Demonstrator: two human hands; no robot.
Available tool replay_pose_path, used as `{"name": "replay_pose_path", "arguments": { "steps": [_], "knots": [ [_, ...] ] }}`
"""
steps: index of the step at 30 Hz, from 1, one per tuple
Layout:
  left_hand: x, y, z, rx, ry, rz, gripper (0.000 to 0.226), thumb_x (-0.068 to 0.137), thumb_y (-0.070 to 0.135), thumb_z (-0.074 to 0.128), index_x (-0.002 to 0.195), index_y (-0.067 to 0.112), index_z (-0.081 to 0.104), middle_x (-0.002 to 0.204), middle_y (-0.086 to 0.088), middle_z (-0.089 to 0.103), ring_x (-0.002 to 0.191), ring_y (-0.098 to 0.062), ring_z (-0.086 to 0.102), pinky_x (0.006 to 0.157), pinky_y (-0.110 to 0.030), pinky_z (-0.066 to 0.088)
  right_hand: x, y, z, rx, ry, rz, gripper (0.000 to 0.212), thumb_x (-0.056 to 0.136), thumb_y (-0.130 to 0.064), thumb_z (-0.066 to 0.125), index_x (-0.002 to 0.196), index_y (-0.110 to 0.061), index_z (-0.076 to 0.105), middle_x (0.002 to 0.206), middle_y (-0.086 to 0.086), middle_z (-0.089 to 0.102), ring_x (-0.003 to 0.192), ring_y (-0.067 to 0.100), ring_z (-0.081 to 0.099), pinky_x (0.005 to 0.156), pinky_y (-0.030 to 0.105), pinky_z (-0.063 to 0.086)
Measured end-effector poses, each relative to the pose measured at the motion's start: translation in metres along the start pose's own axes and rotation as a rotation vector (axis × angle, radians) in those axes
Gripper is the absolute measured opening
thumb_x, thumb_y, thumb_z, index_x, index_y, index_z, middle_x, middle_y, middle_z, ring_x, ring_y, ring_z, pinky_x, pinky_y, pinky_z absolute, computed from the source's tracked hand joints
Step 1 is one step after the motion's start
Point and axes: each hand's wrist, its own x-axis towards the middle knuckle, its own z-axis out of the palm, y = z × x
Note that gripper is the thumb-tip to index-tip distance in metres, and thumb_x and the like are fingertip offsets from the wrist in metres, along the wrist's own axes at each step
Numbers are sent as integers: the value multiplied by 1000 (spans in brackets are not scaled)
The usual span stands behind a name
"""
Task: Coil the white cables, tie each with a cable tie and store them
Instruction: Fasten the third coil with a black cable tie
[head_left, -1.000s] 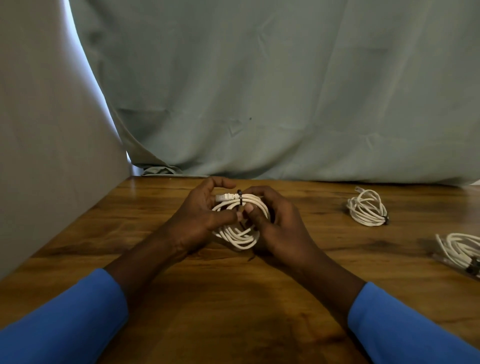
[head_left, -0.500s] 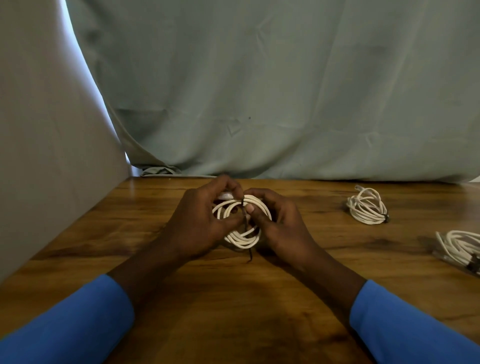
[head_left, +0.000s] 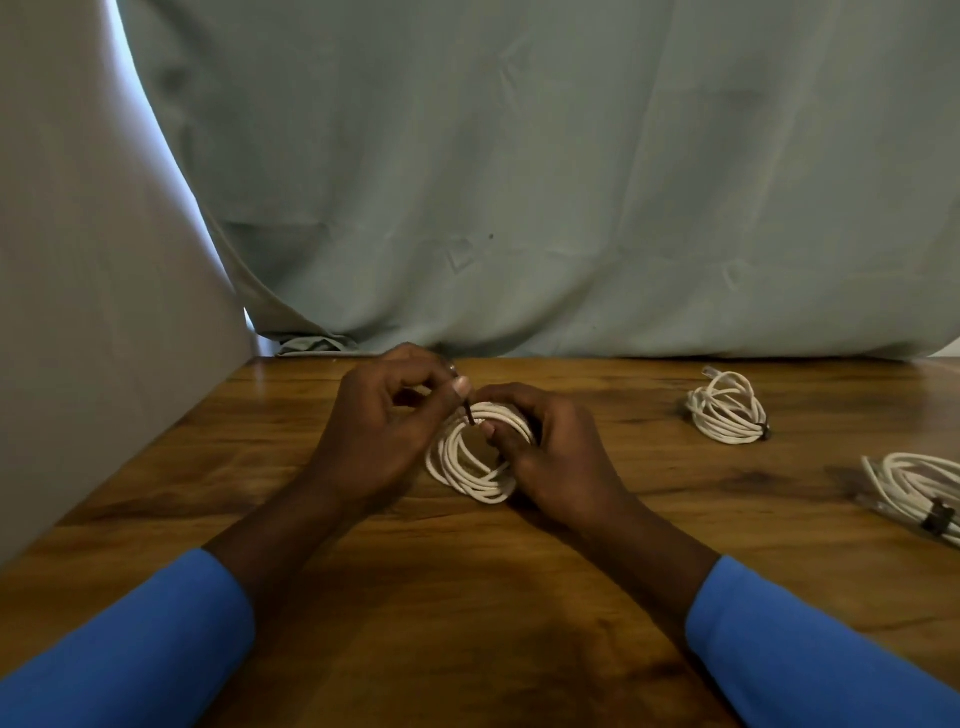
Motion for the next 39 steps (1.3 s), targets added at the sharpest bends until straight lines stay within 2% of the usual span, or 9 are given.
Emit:
{"name": "replay_pose_path", "arguments": {
  "steps": [8,12,17,21,25,29,32,36,39],
  "knots": [
    [3,-4,-3,-377,56,-342,6,88,6,76,91,12,76,73,-1,73,65,-12,65,62,-23,54,-1,-6,1,144,-142,15,19,96,-3,68,108,-18,71,100,1,77,94,20,75,85,49,62],
    [5,-2,-5,-402,56,-316,7,84,10,78,91,9,76,77,-5,75,68,-16,68,65,-25,56,1,-4,3,270,-176,42,25,93,-4,72,105,-23,61,98,12,75,90,31,74,79,56,59],
    [4,-6,-3,-412,76,-421,7,81,8,79,86,4,76,71,-9,71,66,-21,62,65,-30,54,-1,-7,1,301,-216,35,24,92,-3,73,103,-19,59,92,10,75,82,24,73,72,43,58],
    [9,-10,-3,-504,178,-603,6,77,13,81,72,14,78,69,-7,69,71,-22,61,77,-41,54,-1,-16,-2,343,-197,14,19,94,3,70,104,-6,58,92,15,77,82,23,74,71,36,60],
    [12,-6,0,-617,167,-703,6,78,2,78,83,4,75,74,-16,67,65,-22,63,62,-31,58,-4,-21,-3,394,-206,-29,22,94,6,68,110,-6,60,101,16,78,89,20,76,74,29,60],
    [5,-8,-7,-651,-27,-841,38,77,-2,74,115,-3,70,105,-27,74,85,-32,73,75,-40,63,-9,-16,2,272,-202,-135,37,97,1,68,132,-9,68,124,4,76,116,21,72,99,45,58],
    [2,-5,-9,-663,-147,-910,45,66,12,75,107,-8,73,105,-28,74,83,-31,73,76,-39,64,-10,-14,4,195,-121,-153,29,99,-3,67,126,-11,73,119,-1,77,111,17,73,96,45,59],
    [2,-4,-9,-712,-235,-942,55,74,17,70,121,-12,66,114,-28,67,92,-30,67,90,-40,59,-7,-10,2,-3,-4,-226,20,98,-9,71,116,-16,77,110,-3,73,107,13,68,88,33,57],
    [2,-8,-9,-809,-274,-928,69,92,45,64,134,-9,61,128,-28,56,107,-34,59,109,-52,47,-2,-2,3,42,79,-140,19,97,-13,73,112,-23,78,110,-6,73,109,15,68,90,44,58]
  ]
}}
